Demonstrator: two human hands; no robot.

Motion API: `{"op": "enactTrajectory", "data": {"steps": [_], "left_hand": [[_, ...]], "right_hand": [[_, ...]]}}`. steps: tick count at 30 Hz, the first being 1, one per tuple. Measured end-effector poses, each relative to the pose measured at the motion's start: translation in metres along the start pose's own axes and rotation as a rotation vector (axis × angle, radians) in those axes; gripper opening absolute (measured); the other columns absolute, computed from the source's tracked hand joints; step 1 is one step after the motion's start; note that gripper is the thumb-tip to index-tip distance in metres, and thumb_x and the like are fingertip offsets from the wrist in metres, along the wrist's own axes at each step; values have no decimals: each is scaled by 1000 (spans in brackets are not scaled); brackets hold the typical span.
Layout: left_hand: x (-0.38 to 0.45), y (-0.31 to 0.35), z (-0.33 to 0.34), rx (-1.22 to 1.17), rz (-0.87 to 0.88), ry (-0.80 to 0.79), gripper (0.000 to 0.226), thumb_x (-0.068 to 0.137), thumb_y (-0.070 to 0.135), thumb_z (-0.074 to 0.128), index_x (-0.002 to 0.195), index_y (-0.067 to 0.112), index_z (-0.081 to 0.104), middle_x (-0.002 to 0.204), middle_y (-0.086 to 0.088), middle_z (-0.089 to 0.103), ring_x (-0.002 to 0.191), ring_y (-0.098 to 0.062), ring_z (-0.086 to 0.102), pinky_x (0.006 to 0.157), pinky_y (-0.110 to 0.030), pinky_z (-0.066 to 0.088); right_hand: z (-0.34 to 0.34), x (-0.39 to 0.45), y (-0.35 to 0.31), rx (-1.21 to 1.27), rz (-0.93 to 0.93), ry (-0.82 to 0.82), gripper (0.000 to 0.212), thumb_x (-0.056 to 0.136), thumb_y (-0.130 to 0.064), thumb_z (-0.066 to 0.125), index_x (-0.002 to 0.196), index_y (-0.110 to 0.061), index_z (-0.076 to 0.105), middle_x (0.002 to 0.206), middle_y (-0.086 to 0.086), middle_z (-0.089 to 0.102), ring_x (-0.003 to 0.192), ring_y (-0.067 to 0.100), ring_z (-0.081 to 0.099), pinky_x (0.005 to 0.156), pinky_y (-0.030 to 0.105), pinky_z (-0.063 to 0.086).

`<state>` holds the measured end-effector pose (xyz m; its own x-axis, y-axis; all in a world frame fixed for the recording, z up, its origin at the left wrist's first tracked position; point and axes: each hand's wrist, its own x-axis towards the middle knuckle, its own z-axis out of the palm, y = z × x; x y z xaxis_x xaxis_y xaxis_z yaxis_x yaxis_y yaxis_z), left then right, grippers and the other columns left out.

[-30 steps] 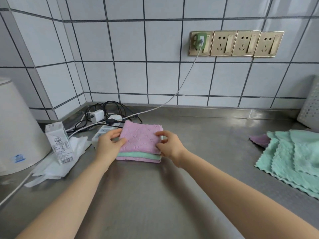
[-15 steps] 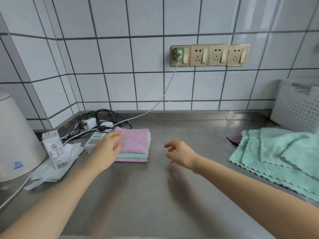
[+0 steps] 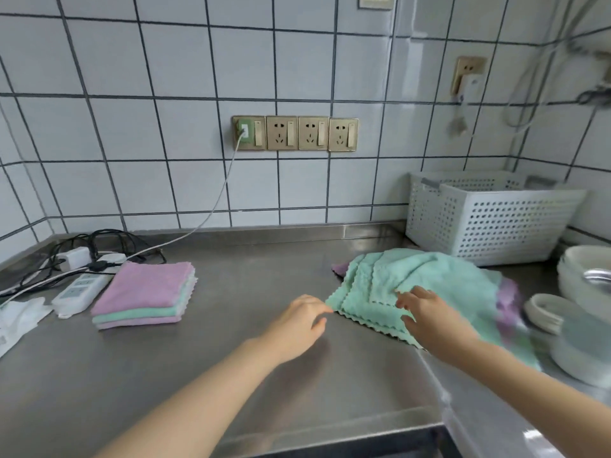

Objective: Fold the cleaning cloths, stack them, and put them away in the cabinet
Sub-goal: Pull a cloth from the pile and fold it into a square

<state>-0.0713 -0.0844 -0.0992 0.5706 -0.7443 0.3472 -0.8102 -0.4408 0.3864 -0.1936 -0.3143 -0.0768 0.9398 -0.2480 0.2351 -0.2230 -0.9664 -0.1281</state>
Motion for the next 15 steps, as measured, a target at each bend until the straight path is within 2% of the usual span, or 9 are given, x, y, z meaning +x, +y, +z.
{"op": "enactTrajectory", "data": {"steps": [3,6,10,12,15], "left_hand": [[26,37,24,-27,13,-74,32,95,15,47,124,13,61,122,-5,61,118,-18,50,102,-27,37],[45,65,41,-19,19,-133,36,96,18,46,131,12,55,135,-5,54,126,-19,45,107,-33,36],[63,87,52,12,38,-177,45,97,21,44,142,20,40,151,5,35,138,-13,31,113,-33,29],[72,93,56,1,46,-180,53,97,21,45,147,23,28,156,9,24,141,-12,25,114,-33,26],[88,103,64,-145,-10,-157,67,94,27,52,149,33,14,157,9,20,141,-15,27,113,-40,30]], "right_hand": [[2,-12,40,-64,112,17,28,93,-32,52,116,-17,55,114,0,51,108,21,51,74,33,48],[7,-15,63,-117,176,39,30,91,-39,54,110,-16,56,110,1,52,103,21,51,73,34,50],[8,-11,70,-136,166,78,15,93,-24,51,98,-16,62,97,1,57,93,23,56,66,38,53],[1,-8,70,-100,162,111,17,93,-21,48,92,-16,64,90,0,57,84,22,56,62,37,52],[-18,-4,66,48,77,258,17,93,-22,52,88,-16,67,85,-1,59,77,21,58,60,39,51]]}}
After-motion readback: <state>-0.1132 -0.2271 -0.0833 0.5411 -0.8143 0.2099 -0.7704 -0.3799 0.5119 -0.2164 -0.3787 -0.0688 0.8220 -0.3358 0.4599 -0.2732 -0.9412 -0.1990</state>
